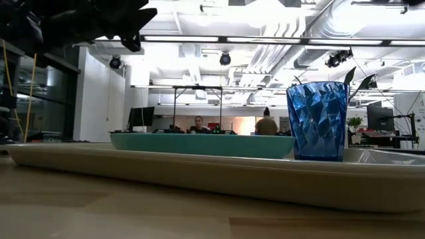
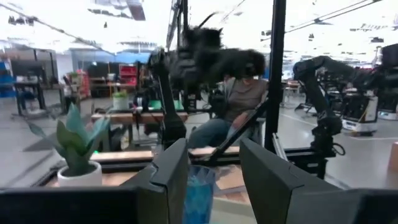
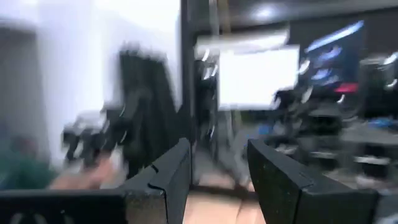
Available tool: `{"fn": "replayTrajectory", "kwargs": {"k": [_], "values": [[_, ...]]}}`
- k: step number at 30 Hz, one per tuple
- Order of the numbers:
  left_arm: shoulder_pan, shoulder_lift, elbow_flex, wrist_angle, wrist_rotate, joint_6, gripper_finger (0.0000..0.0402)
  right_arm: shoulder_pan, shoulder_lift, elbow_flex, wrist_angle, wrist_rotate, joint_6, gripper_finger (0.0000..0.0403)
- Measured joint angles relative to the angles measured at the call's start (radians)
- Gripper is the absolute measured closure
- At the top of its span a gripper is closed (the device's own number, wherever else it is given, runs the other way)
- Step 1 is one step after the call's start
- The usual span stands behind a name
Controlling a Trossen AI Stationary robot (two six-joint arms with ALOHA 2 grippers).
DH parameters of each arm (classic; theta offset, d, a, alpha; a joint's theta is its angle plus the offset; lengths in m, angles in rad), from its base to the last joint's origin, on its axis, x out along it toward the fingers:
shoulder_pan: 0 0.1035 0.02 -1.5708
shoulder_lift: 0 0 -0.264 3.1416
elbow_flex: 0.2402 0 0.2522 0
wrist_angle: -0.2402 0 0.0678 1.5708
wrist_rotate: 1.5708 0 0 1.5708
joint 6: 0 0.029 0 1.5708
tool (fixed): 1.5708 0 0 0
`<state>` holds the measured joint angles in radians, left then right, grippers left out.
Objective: Pick and place plate/cup/fork/spoon on tray
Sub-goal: Put the pink fork on the gray serving tray between the orange spoon and blue plate
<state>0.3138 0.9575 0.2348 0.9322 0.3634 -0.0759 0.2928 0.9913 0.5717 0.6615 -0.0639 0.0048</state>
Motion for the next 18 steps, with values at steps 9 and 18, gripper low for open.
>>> {"fn": "replayTrajectory", "kwargs": {"k": [9,18], "values": [[0.000,0.000,0.000,-0.017,0.000,-0.019,0.0275,0.308,0.261,0.548,-1.163,0.476,0.290,0.0254],[0.000,0.000,0.000,-0.023,0.000,-0.026,0.0275,0.499,0.536,0.794,-1.702,0.323,1.032,0.0254]]}}
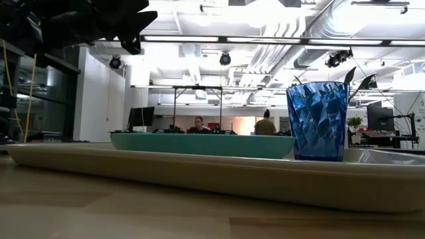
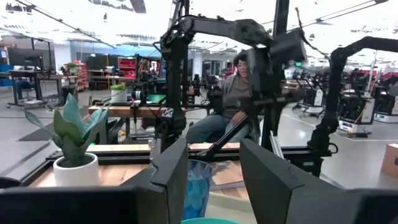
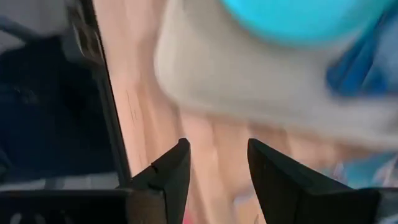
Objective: Pick and place plate/cup/fork/spoon on tray
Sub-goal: Put the pink fork on the gray serving tray between the orange spoon and blue plate
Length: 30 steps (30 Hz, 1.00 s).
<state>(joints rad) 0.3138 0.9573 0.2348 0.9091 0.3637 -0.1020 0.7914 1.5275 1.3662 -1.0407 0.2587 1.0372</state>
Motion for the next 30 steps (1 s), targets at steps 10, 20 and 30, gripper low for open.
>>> {"fn": "replayTrajectory", "kwargs": {"k": [10,20,30], "values": [[0.000,0.000,0.000,0.000,0.000,0.000,0.0275,0.149,0.214,-0.019,-0.056,-0.362,0.267,0.0254],[0.000,0.000,0.000,-0.002,0.000,-0.026,0.0275,0.191,0.351,-0.020,0.033,-0.384,0.247,0.0254],[0.000,0.000,0.000,-0.008,0.000,-0.052,0.0275,0.205,0.418,-0.020,0.083,-0.380,0.237,0.0254]]}}
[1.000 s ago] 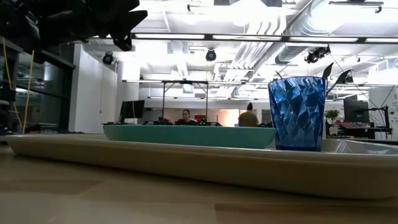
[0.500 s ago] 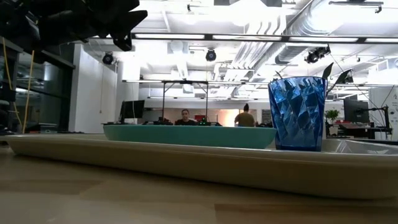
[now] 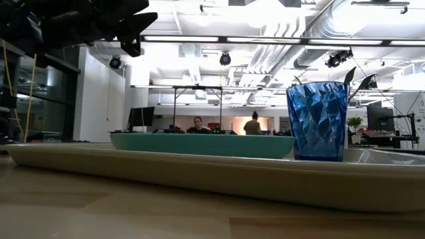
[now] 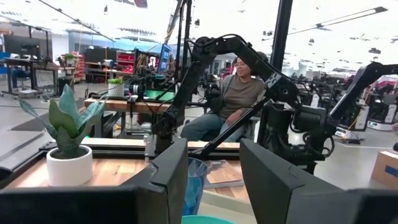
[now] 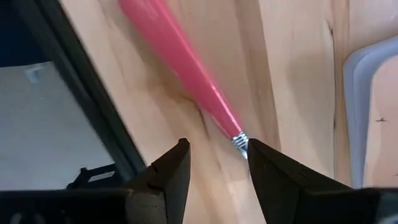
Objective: Pick and place plate/cup/fork/spoon on tray
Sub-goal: Put the pink fork on the gray serving tray between the orange spoon and blue plate
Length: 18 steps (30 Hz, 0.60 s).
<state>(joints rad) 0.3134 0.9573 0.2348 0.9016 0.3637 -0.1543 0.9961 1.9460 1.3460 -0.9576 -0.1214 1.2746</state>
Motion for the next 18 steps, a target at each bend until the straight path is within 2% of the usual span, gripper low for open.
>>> {"fn": "replayTrajectory", "kwargs": {"k": [13,15,18], "values": [[0.000,0.000,0.000,0.000,0.000,0.000,0.0275,0.004,0.081,0.002,-0.052,-0.011,-0.096,0.0255],[0.000,0.000,0.000,0.000,0.000,0.000,0.0275,0.004,0.081,0.002,-0.060,-0.010,-0.097,0.0264],[0.000,0.000,0.000,-0.001,0.000,0.000,0.0275,0.004,0.083,0.001,-0.089,-0.019,-0.098,0.0303]]}}
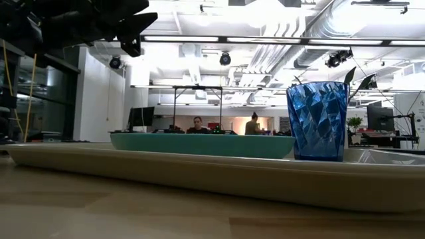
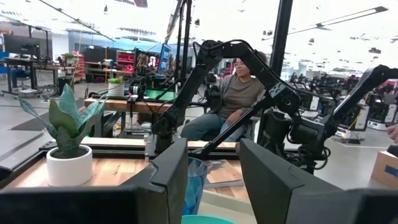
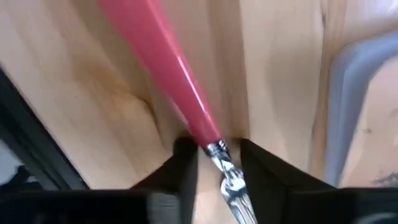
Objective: Pick and place plate/cup/fork/spoon on tray
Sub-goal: Put the pink fork on the gray serving tray between the orange spoon and blue plate
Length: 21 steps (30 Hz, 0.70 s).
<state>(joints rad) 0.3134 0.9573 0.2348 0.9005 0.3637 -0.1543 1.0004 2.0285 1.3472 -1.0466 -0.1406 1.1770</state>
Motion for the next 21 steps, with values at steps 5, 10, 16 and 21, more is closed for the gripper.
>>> {"fn": "replayTrajectory", "kwargs": {"k": [5,10,16,21], "values": [[0.000,0.000,0.000,-0.006,0.000,0.000,0.0275,-0.001,0.000,0.000,-0.012,-0.003,-0.044,0.0389],[0.000,0.000,0.000,-0.006,0.000,0.000,0.0275,-0.007,0.003,0.014,-0.032,-0.005,-0.064,0.0378],[0.000,0.000,0.000,-0.007,0.000,0.000,0.0275,-0.007,0.004,0.117,-0.160,0.028,-0.105,0.0398],[0.000,0.000,0.000,-0.007,0.000,0.000,0.0275,-0.014,0.004,0.260,-0.250,0.143,-0.157,0.0401]]}}
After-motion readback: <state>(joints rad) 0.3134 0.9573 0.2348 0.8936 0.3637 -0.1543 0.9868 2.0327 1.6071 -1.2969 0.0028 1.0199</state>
